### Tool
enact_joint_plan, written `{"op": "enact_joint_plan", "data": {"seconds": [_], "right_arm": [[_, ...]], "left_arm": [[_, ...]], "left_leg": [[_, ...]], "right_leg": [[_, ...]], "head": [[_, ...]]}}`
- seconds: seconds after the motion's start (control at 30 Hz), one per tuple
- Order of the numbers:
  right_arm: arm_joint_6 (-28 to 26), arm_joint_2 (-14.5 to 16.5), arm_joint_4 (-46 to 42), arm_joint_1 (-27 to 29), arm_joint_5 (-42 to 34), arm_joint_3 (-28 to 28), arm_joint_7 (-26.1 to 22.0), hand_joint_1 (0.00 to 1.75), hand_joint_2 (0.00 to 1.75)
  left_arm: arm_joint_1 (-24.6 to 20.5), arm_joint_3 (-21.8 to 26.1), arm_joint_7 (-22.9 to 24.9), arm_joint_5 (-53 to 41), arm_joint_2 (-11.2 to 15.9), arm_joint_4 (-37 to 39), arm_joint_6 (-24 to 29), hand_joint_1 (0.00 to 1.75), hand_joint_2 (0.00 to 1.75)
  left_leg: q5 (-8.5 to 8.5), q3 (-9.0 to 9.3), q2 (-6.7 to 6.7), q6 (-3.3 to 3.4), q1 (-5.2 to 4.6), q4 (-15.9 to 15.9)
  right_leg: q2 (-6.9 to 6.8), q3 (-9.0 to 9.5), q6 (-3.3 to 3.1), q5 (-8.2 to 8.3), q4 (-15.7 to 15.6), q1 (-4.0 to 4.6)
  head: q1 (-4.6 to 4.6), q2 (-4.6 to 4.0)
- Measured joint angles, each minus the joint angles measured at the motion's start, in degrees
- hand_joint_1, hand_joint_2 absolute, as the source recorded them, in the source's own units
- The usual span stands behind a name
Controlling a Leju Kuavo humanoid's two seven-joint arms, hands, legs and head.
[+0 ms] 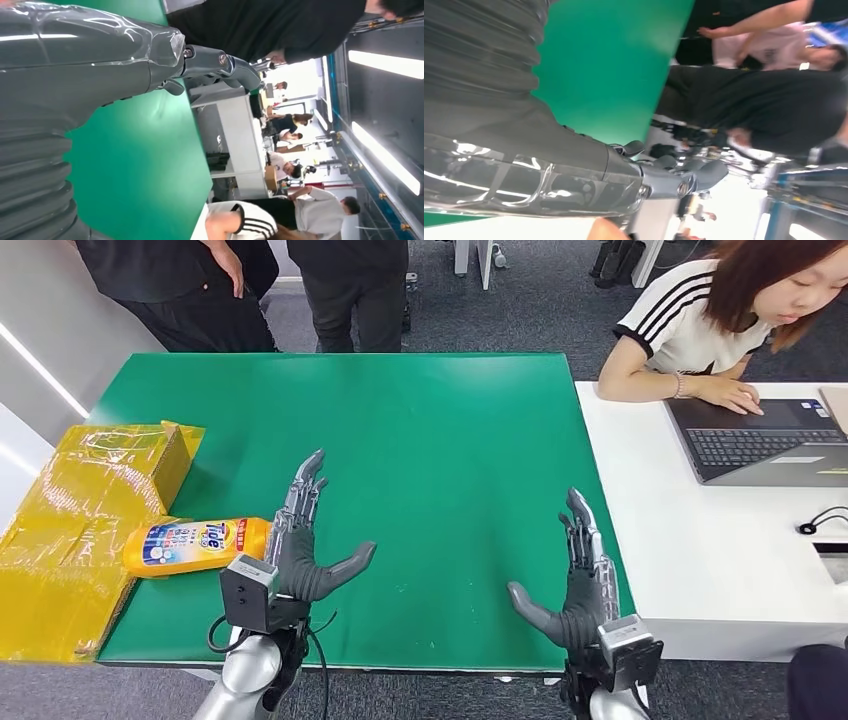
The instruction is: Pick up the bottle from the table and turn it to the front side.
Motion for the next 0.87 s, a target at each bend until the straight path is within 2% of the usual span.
{"op": "enact_joint_plan", "data": {"seconds": [0.3,0.87], "right_arm": [[0.5,3.1,-2.0,3.9,-3.0,-0.2,0.2,0.00,1.75],[1.6,5.9,-2.9,4.5,-1.2,-0.3,1.3,0.00,1.75]], "left_arm": [[-1.1,0.6,0.8,4.9,0.0,3.3,-7.3,0.00,1.75],[-0.8,3.5,0.3,5.8,0.9,4.1,-5.5,0.00,1.75]], "left_leg": [[-0.01,0.01,0.02,-0.01,0.00,0.0],[-0.01,0.00,0.01,-0.01,0.00,0.0]], "right_leg": [[0.02,0.01,0.00,0.00,0.0,0.00],[0.01,0.02,0.00,0.00,0.0,0.00]], "head": [[-0.01,0.00],[-0.02,0.00]]}}
